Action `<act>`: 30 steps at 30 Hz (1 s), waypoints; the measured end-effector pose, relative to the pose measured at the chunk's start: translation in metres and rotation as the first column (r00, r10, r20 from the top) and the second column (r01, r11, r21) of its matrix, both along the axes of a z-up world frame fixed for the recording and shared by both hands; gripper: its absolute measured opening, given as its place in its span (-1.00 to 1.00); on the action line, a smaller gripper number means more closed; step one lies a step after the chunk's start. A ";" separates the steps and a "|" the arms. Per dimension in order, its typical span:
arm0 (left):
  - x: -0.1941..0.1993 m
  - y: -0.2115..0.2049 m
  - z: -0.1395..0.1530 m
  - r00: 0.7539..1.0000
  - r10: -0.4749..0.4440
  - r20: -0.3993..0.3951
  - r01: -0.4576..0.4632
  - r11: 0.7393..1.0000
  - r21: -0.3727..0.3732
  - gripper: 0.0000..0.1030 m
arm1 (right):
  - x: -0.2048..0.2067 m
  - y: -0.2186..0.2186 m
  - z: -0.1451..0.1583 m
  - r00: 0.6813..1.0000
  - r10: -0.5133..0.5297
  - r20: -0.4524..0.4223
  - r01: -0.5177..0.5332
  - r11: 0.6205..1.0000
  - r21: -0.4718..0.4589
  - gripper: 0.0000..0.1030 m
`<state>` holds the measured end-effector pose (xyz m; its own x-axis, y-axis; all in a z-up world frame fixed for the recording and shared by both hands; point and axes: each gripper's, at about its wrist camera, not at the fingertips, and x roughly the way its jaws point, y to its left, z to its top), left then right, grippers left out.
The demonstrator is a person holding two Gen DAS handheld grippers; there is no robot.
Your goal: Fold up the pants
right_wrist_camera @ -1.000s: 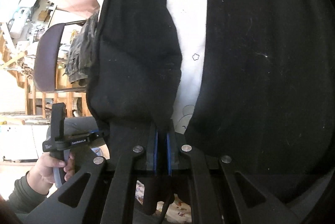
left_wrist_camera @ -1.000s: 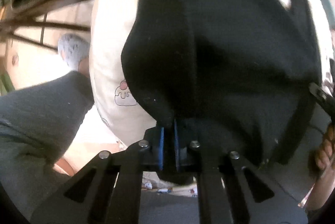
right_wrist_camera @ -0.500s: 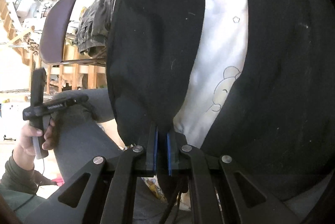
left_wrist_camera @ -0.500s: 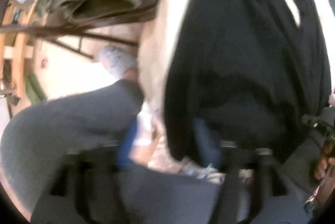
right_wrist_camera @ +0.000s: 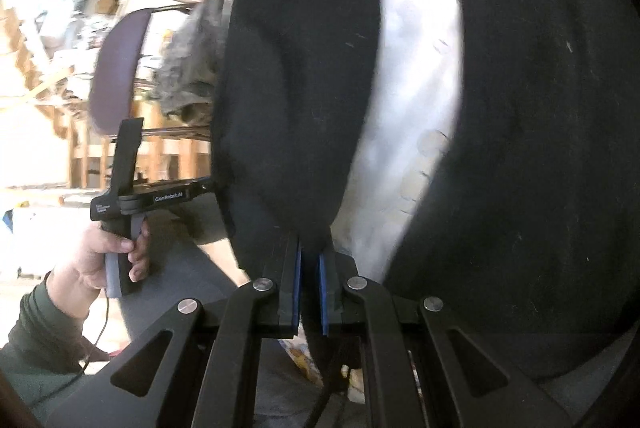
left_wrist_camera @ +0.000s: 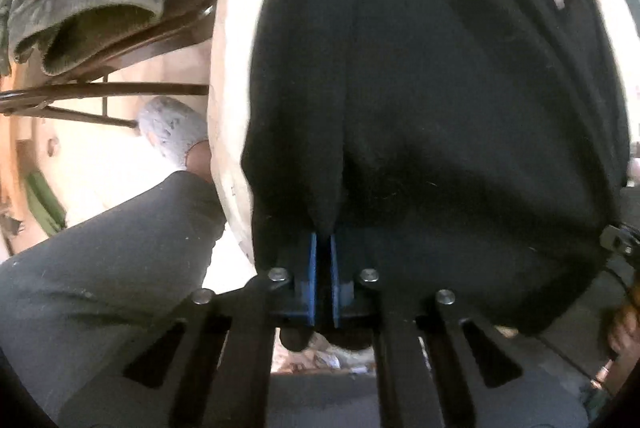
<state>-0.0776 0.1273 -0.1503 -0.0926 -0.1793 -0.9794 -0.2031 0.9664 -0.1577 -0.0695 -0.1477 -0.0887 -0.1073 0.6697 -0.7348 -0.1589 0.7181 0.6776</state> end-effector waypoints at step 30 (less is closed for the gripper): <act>0.259 0.026 0.198 0.809 -0.045 0.587 -0.007 0.996 0.086 -0.93 | 0.230 -0.011 0.121 0.895 -0.165 0.414 0.165 0.986 0.034 -0.87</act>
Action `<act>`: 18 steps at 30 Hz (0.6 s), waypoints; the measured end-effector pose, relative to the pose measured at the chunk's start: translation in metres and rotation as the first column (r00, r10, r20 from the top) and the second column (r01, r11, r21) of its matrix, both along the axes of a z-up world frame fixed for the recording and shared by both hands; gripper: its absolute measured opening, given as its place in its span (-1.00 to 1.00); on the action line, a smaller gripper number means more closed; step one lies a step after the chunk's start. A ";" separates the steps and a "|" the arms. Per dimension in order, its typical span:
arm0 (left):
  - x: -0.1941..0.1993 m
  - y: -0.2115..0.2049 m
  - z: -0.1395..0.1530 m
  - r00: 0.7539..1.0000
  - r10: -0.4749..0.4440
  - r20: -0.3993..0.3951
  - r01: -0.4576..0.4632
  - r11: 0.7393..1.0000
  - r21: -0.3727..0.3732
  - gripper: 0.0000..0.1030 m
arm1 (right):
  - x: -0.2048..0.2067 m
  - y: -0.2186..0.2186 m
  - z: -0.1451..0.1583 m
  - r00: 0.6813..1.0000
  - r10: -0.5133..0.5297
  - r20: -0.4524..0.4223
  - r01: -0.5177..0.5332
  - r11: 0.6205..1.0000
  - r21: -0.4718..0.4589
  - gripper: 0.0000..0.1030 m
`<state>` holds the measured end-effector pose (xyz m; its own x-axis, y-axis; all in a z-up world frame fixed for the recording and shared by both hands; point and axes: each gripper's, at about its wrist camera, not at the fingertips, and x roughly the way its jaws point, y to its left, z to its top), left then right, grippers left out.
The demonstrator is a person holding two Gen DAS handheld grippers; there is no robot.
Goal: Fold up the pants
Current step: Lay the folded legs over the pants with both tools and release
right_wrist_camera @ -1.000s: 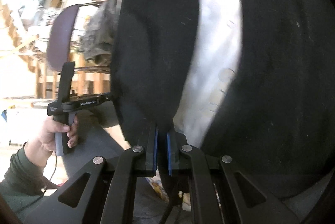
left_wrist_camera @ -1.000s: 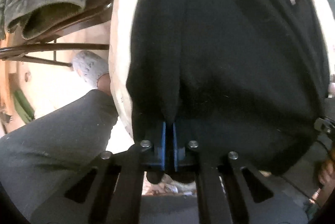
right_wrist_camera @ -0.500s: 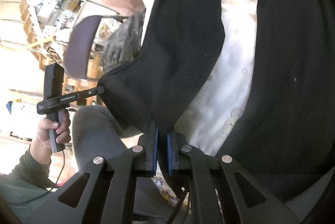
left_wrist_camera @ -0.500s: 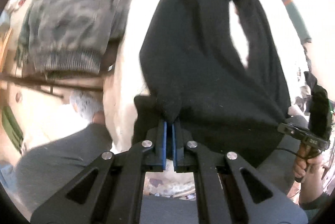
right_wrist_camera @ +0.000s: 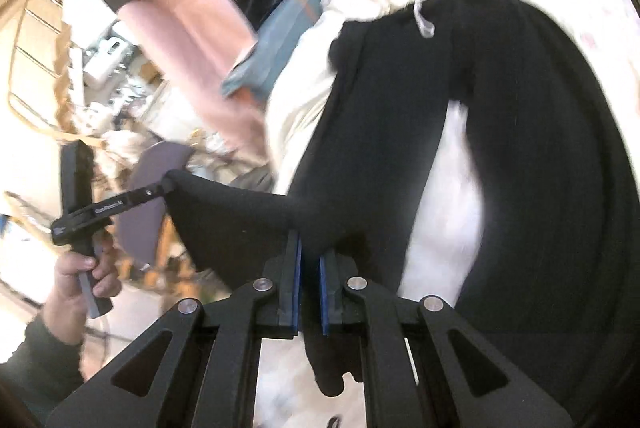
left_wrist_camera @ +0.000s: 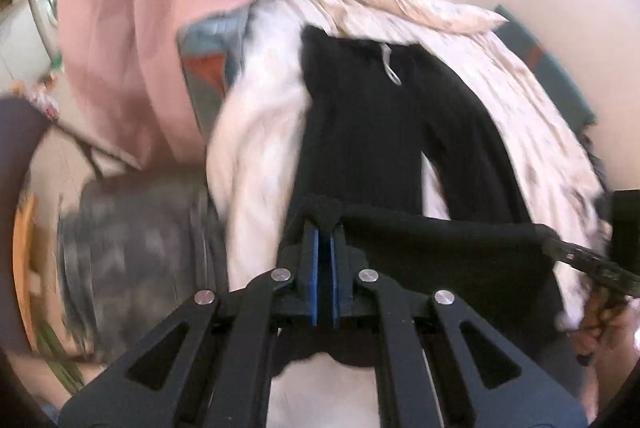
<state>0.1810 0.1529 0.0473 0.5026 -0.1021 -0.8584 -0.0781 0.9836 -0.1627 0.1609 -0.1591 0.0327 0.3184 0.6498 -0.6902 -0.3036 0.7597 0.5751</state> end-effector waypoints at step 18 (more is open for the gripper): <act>0.196 0.006 -0.177 0.983 0.065 -0.174 -0.032 0.982 0.184 -0.36 | 0.195 0.046 -0.157 0.978 -0.131 -0.161 0.070 0.938 -0.338 -0.77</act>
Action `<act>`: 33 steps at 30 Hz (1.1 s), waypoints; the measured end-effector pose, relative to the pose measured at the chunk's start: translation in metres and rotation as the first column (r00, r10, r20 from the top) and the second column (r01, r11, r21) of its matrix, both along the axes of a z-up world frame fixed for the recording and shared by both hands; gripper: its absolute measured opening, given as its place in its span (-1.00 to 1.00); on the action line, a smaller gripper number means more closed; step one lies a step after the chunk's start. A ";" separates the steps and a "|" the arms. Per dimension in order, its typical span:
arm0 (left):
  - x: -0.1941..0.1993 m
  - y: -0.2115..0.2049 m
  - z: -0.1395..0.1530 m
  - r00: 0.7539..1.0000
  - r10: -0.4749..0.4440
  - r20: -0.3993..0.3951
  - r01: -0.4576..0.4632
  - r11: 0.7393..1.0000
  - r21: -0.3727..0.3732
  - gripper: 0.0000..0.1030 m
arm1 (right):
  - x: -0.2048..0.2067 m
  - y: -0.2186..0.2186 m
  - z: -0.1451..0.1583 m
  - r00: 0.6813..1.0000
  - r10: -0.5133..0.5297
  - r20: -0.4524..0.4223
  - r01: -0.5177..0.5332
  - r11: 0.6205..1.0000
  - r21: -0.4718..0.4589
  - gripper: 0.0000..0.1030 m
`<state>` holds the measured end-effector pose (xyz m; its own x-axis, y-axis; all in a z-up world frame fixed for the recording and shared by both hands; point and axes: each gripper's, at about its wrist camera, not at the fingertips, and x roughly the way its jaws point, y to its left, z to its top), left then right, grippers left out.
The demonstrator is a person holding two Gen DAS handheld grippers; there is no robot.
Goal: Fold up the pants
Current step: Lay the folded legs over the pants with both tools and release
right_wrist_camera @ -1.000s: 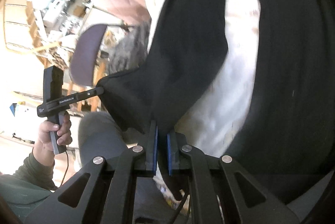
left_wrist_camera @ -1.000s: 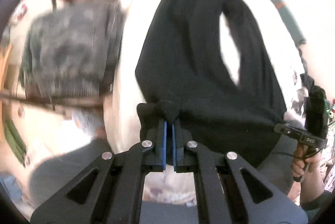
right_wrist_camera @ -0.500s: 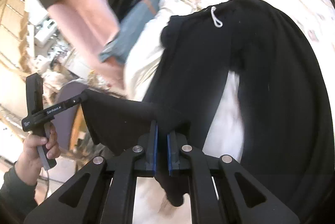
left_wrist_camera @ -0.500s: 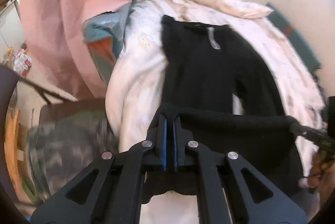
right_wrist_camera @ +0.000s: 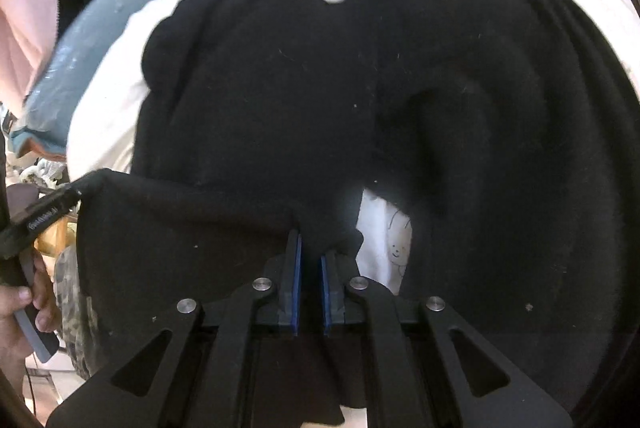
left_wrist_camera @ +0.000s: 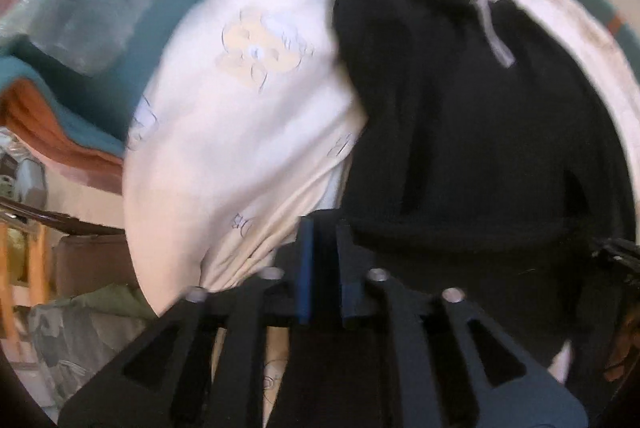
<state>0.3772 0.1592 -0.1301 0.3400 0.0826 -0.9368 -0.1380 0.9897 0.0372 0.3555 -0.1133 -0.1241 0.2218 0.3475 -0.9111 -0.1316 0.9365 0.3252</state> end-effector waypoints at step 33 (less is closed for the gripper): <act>-0.223 0.039 -0.004 0.998 0.059 0.029 -0.036 0.860 -0.508 -0.90 | -0.208 -0.027 0.012 0.998 -0.025 -0.054 0.043 0.932 0.360 -0.95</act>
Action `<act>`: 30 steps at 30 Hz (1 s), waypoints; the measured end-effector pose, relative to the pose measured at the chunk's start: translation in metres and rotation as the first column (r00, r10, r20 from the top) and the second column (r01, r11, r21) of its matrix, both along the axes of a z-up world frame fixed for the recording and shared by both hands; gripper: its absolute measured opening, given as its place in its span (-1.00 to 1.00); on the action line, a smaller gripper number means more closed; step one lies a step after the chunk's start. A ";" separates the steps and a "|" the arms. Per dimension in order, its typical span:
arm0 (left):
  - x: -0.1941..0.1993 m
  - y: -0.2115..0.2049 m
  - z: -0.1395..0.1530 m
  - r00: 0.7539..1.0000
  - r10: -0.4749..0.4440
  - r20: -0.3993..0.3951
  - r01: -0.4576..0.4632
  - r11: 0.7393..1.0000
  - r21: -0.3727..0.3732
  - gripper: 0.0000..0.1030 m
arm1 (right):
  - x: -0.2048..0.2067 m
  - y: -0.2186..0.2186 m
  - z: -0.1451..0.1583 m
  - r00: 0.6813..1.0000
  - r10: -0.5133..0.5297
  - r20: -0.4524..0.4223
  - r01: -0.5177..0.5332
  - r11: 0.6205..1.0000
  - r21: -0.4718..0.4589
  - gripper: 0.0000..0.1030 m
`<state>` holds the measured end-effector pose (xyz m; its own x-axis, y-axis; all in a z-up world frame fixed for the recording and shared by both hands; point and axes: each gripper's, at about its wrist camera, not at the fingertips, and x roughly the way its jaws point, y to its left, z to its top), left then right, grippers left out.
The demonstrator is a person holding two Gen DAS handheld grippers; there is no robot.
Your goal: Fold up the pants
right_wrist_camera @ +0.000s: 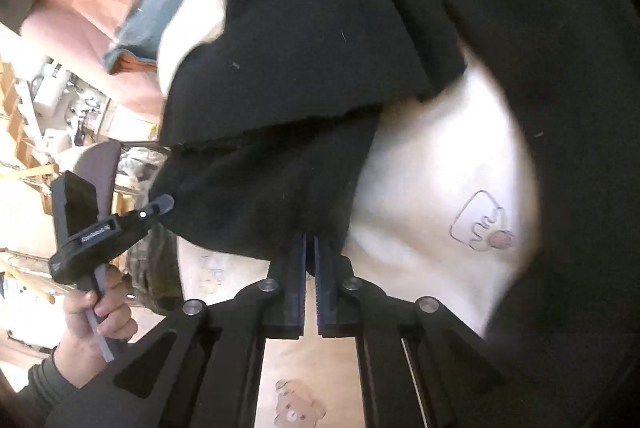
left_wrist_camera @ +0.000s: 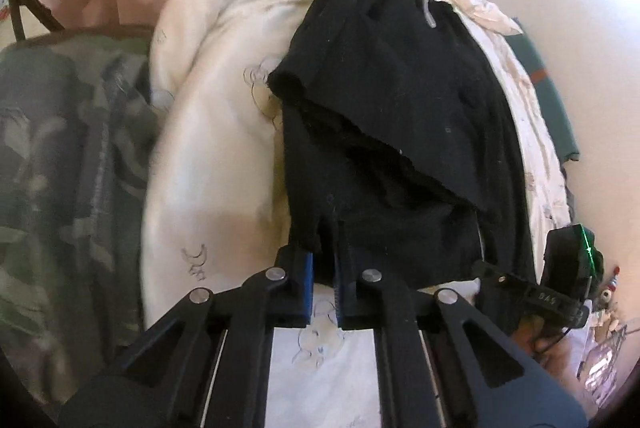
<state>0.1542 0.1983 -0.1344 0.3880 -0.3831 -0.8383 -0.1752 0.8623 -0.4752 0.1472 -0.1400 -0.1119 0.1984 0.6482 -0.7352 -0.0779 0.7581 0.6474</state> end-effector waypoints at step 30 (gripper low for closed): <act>-0.023 -0.061 0.017 0.995 -0.055 -0.085 0.082 0.930 0.358 0.17 | -0.030 -0.010 0.021 0.999 -0.016 -0.028 0.011 0.987 -0.162 -0.81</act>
<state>0.1309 0.1370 -0.1170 0.3049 -0.0737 -0.9495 -0.1317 0.9842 -0.1187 0.1174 -0.1498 -0.0907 0.1830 0.5177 -0.8358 -0.0501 0.8539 0.5179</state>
